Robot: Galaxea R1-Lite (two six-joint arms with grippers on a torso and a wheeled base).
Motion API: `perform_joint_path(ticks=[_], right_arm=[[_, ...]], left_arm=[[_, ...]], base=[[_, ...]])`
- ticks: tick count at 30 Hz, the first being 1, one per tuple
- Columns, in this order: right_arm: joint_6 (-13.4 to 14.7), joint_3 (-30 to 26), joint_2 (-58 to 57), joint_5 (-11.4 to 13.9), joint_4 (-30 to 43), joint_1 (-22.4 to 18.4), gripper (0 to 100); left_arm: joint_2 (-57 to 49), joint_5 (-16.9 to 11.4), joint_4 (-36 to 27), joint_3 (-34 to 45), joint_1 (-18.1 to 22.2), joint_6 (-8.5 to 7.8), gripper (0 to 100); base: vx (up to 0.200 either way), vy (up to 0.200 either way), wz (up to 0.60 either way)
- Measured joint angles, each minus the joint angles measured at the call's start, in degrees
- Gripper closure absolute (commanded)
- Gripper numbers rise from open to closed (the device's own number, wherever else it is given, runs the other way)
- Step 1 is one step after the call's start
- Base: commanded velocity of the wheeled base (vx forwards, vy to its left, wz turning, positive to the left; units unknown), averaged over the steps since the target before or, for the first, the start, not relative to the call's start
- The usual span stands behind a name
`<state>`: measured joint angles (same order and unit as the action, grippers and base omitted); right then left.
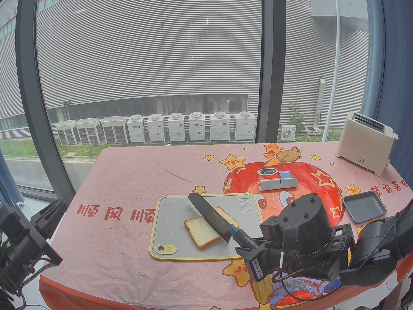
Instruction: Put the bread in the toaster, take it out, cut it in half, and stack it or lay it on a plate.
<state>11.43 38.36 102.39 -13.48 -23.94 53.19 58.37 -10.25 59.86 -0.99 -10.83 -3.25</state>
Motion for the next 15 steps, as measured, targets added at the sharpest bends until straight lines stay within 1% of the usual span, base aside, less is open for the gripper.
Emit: perform_joint_path(ticks=[3,4,8,15], right_arm=[[-0.02,0.02,-0.16,-0.04,0.00,-0.05,100],[-0.02,0.05,-0.21,-0.06,0.00,-0.07,100],[0.00,0.06,-0.43,-0.17,0.05,-0.11,100],[0.00,0.11,-1.04,-0.37,0.02,-0.11,100]], left_arm=[[-6.66,0.49,-9.72,-0.39,0.00,-0.29,100],[-8.24,0.87,-12.04,-0.63,0.00,-0.35,100],[-17.05,4.01,-25.78,-1.90,0.06,-0.60,100],[-31.31,8.14,-47.76,-3.25,0.22,-0.77,100]], base=[[0.000,0.000,0.00],[0.000,0.000,0.00],[0.000,0.000,0.00],[0.000,0.000,0.00]])
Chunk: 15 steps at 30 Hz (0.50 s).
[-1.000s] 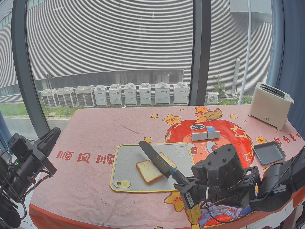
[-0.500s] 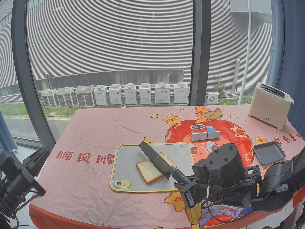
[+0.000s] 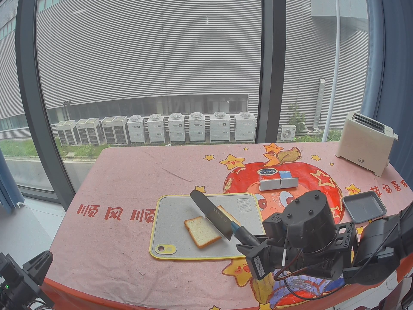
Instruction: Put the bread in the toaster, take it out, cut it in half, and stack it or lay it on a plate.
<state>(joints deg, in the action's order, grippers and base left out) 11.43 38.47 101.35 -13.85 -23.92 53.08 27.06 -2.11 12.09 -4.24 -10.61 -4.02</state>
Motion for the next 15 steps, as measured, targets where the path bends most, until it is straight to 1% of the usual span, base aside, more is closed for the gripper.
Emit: perform_joint_path(ticks=[2,5,9,11,15], right_arm=[[0.00,0.00,-0.23,-0.07,-0.02,0.01,100],[0.00,-0.02,-0.59,-0.09,-0.02,0.06,100],[0.00,-0.05,-1.00,-0.13,-0.05,0.04,100],[0.00,-0.05,-1.11,-0.11,-0.05,0.00,100],[0.00,0.06,-1.29,-0.13,-0.05,0.01,100]], left_arm=[[-3.78,0.74,-4.30,-0.05,0.35,-0.02,100],[-9.31,1.16,-9.08,0.26,1.16,-0.05,100],[-15.77,-0.23,-15.20,1.18,1.79,-0.02,100],[-18.08,-0.82,-16.10,1.61,1.95,0.06,100],[-20.76,-1.68,-14.74,2.57,2.17,0.41,100]], base=[[0.000,0.000,0.00],[0.000,0.000,0.00],[0.000,0.000,0.00],[0.000,0.000,0.00],[0.000,0.000,0.00]])
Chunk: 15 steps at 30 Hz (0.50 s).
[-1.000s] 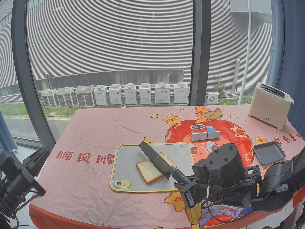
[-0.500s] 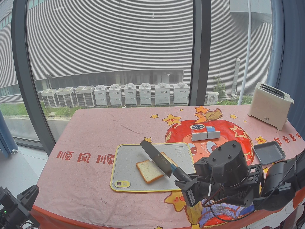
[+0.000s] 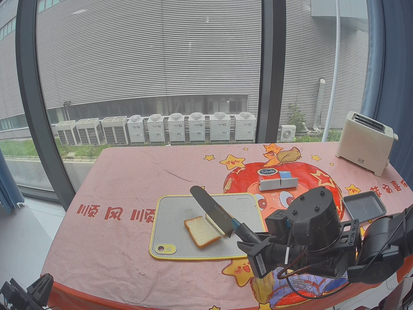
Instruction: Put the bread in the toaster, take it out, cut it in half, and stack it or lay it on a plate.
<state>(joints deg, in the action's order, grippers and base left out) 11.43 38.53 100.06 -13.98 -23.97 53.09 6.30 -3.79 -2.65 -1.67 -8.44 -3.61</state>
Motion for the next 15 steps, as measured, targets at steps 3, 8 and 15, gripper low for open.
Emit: perform_joint_path(ticks=[3,8,15], right_arm=[[0.00,0.05,-0.17,0.00,0.00,0.16,100],[-0.06,0.07,-0.34,0.02,-0.01,0.33,100],[-0.24,-0.34,-1.19,0.06,-1.51,0.57,100]], left_arm=[[-1.01,-0.06,0.16,0.29,0.26,0.06,100],[-1.82,0.02,0.41,0.55,1.99,0.24,100],[-2.28,0.10,2.94,0.66,3.18,0.11,100]], base=[[0.000,0.000,0.00],[0.000,0.000,0.00],[0.000,0.000,0.00]])
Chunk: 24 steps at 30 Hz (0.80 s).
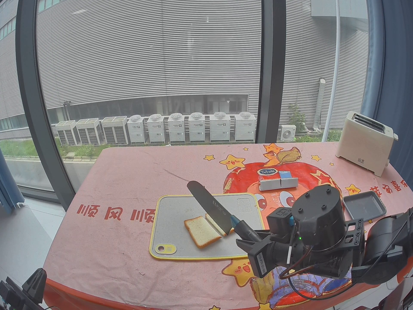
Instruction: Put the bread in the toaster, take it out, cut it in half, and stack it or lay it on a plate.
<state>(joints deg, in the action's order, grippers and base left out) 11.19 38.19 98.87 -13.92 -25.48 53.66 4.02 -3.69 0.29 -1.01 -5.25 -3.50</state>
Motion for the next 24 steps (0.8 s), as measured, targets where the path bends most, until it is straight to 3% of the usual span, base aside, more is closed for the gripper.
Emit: perform_joint_path(ticks=[10,24], right_arm=[[-0.02,-0.22,-0.07,0.02,-0.09,0.06,100],[0.00,-0.20,0.22,0.02,-0.16,0.06,100]], left_arm=[[-0.09,-0.43,-0.02,0.00,-1.50,-1.17,100],[0.02,-0.55,-0.05,0.00,-5.18,-1.04,100]], base=[[0.000,0.000,0.00],[0.000,0.000,0.00]])
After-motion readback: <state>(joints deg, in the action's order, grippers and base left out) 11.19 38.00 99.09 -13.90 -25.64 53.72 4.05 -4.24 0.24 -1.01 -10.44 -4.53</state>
